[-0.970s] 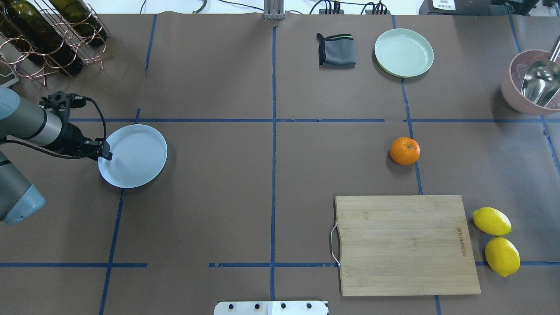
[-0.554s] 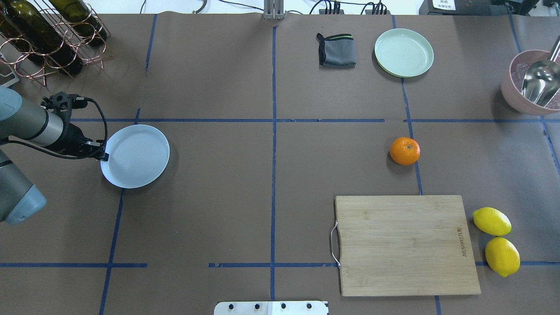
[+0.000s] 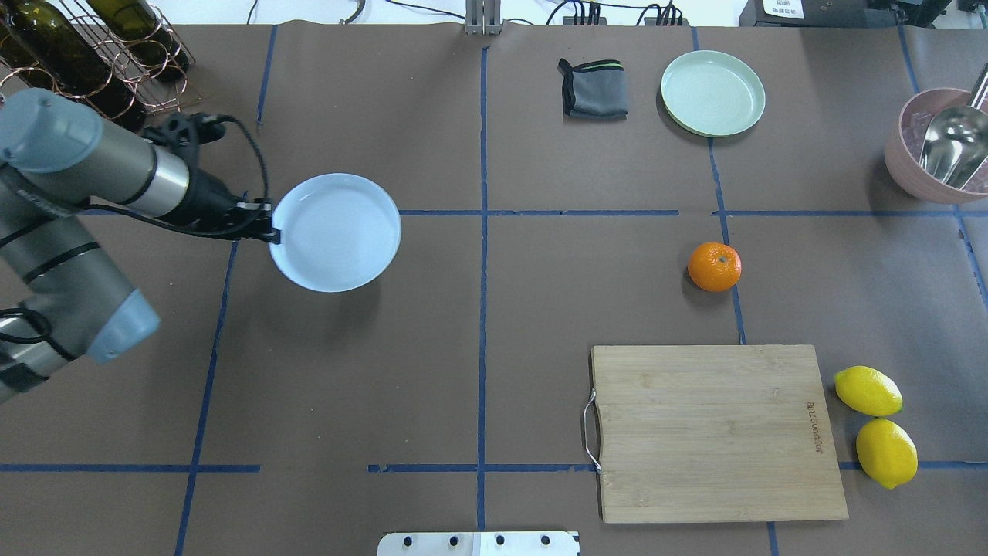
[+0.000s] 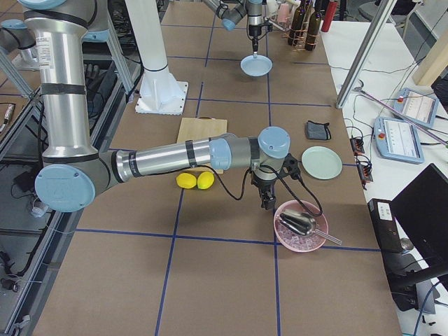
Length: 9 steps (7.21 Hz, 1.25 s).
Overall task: Pick orange to plate
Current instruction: 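Slide the light blue plate with the left gripper toward the table center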
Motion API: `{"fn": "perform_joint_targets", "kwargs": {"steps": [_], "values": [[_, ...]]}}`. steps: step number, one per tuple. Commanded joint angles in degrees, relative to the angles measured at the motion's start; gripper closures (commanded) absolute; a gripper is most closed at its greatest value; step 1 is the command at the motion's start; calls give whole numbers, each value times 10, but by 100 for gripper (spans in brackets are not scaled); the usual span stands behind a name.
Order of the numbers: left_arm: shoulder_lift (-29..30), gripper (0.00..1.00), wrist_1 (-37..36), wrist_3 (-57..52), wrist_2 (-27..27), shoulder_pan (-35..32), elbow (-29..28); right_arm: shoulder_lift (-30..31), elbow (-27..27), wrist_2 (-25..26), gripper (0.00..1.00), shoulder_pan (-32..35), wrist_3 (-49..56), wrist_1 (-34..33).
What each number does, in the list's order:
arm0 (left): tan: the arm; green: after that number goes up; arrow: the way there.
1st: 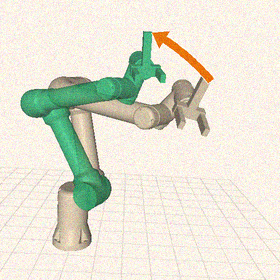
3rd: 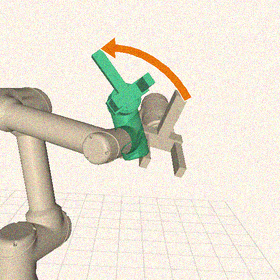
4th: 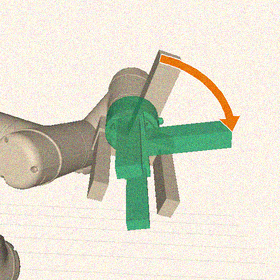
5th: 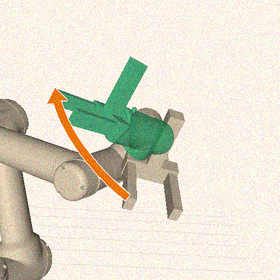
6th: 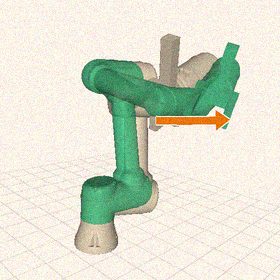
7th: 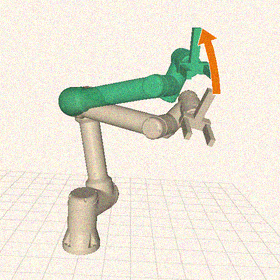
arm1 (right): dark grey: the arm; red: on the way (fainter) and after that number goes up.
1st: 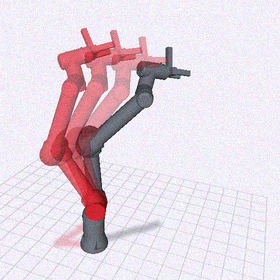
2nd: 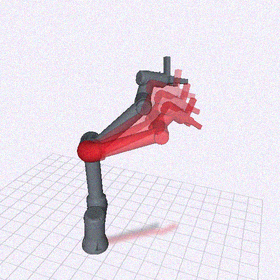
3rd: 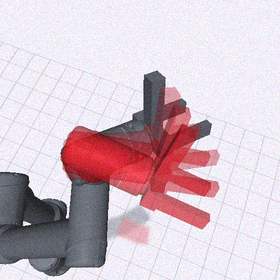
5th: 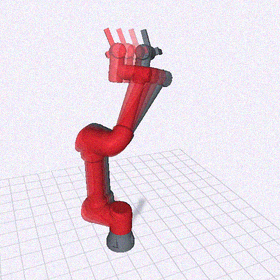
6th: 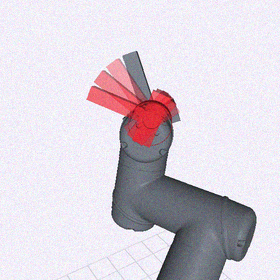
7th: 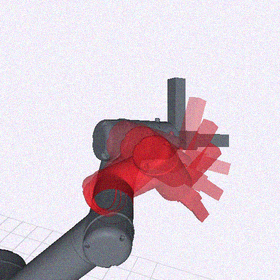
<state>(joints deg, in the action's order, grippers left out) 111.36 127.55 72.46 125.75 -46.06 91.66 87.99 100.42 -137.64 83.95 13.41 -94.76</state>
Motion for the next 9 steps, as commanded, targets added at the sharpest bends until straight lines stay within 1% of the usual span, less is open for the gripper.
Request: {"fn": "perform_joint_targets", "kwargs": {"steps": [1,2,3,5,6,7,8,9], "values": [[114,100,-1,123,-17,73,-54,8,0,-15,0,-1,-1,53],[136,100,-2,128,-66,101,-71,12,-1,-15,0,-2,-1,60],[138,100,-1,127,-91,122,-81,14,-1,-16,0,-3,-1,60],[138,100,1,124,-92,131,-106,16,0,-19,0,-8,-1,60],[139,100,0,124,-92,131,-104,16,0,-18,0,-14,-2,60],[135,10,3,123,-96,132,-105,14,2,-18,0,-28,-3,60],[135,1,4,125,-128,132,-92,8,3,-18,0,-60,-36,69],[132,0,3,129,-129,131,-71,6,4,-18,0,-102,-147,130]]}}
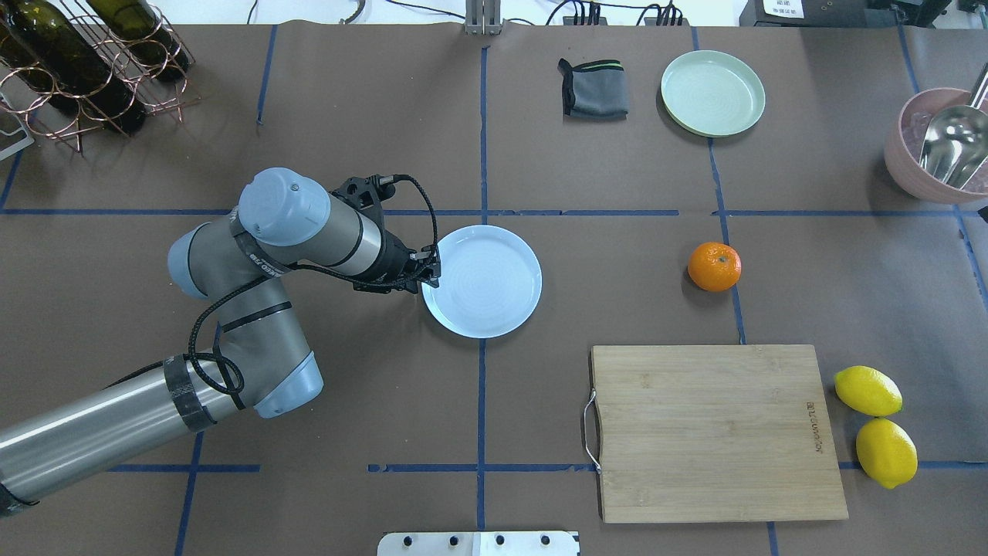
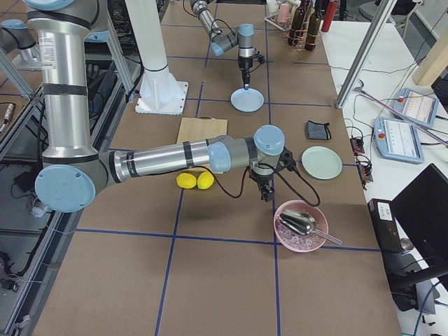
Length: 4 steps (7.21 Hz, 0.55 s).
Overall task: Pick orange to plate
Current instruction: 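Slide the light blue plate with the left gripper toward the table center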
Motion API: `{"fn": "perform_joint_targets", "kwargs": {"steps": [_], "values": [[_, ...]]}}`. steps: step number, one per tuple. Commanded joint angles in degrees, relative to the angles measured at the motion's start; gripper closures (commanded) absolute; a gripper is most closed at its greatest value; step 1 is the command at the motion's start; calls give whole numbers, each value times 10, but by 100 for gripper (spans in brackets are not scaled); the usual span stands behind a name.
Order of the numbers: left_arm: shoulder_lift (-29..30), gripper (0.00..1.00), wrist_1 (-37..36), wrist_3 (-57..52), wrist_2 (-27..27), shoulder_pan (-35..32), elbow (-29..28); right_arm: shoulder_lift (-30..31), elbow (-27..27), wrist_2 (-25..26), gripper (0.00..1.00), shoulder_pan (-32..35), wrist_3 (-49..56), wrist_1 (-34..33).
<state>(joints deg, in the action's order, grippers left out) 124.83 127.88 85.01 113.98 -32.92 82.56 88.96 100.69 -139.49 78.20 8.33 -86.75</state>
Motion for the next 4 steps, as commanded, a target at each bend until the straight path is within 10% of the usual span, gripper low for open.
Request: {"fn": "perform_joint_targets", "kwargs": {"steps": [1,4], "values": [[-7,0,-2,3,-11,-6,46,-4,-1,5,0,-86,-223,135],[-42,0,-3,4,-12,-15,103,-69,-2,142,0,-246,-522,241]]}}
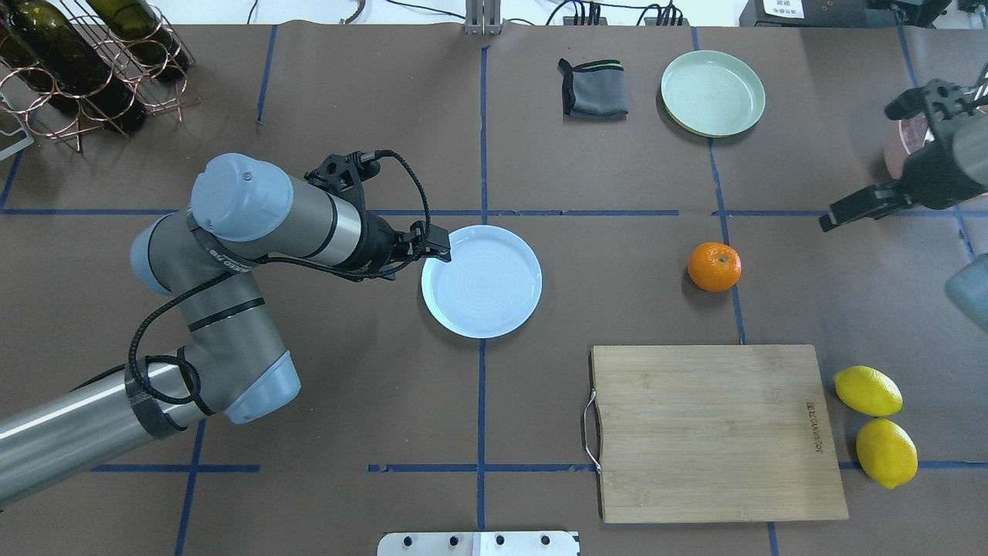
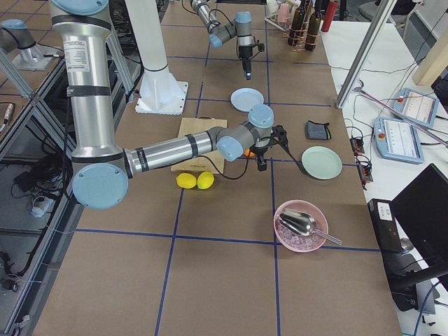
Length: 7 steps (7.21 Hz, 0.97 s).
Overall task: Pick orange to plate
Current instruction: 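Hold the plate with the left gripper while the right gripper grasps the orange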
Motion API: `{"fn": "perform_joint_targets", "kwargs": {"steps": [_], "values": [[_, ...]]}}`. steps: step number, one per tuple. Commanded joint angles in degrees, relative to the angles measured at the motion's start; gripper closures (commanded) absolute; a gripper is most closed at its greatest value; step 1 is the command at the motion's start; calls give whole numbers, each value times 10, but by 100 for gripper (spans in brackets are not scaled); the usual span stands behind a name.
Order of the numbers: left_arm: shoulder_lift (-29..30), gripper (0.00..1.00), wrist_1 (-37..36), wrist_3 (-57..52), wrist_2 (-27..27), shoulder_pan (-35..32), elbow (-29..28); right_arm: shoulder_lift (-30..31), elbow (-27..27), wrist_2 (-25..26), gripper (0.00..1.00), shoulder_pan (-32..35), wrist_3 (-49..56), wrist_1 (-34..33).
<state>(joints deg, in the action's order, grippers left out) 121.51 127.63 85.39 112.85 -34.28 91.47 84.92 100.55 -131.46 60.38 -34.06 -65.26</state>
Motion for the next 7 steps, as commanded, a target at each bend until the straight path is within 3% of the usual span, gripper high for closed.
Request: {"fn": "perform_joint_targets", "kwargs": {"steps": [1,3,4,7], "values": [[-12,0,0,1,-1,-2,13,-54,-5,127,0,-116,-153,27],[-14,0,0,28,-1,0,20,-60,-11,152,0,-147,-187,27],[-14,0,0,28,-1,0,20,-59,-18,191,0,-170,-190,27],[-14,0,0,29,-2,1,21,-60,-33,198,0,-178,-189,27]]}}
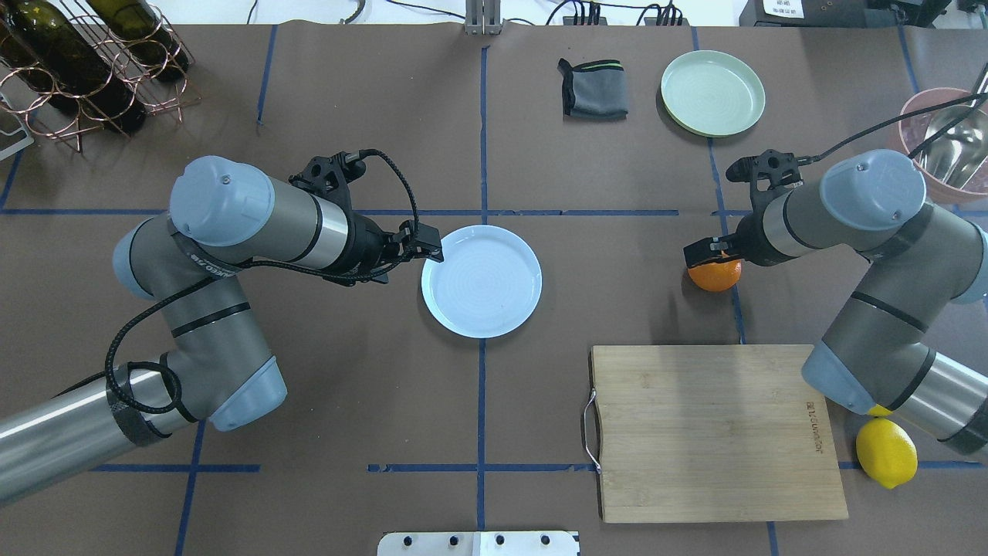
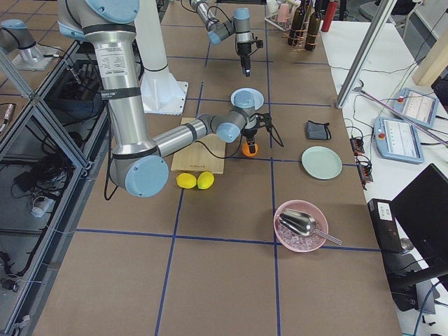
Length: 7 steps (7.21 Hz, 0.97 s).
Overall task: Pick orange to plate
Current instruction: 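Hold the plate with the left gripper while the right gripper grasps the orange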
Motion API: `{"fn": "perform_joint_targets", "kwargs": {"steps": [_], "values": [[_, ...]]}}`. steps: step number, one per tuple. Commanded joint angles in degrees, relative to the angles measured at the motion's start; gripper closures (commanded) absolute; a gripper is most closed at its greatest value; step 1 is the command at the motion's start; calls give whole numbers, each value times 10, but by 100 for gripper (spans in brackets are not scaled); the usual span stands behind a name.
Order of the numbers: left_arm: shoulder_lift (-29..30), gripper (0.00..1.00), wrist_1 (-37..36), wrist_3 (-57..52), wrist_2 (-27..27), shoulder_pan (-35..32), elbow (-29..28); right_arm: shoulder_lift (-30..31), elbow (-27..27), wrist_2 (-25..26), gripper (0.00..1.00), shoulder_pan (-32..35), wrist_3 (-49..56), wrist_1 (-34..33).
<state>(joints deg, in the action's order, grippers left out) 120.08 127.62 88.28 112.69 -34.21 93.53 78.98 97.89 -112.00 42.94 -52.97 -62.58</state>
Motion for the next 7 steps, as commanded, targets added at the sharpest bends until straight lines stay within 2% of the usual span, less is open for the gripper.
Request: {"fn": "perform_joint_targets", "kwargs": {"steps": [1,4,5,6,7], "values": [[0,0,0,1,1,1,1,-1,-10,3,0,-4,0,0],[0,0,0,1,0,0,1,-4,-21,7,0,-12,0,0],[0,0,0,1,0,1,1,-19,-32,7,8,-12,0,0],[0,0,0,1,0,1,1,-19,-33,7,39,-12,0,0],[0,0,0,1,0,1,1,-19,-32,6,76,-10,1,0]]}}
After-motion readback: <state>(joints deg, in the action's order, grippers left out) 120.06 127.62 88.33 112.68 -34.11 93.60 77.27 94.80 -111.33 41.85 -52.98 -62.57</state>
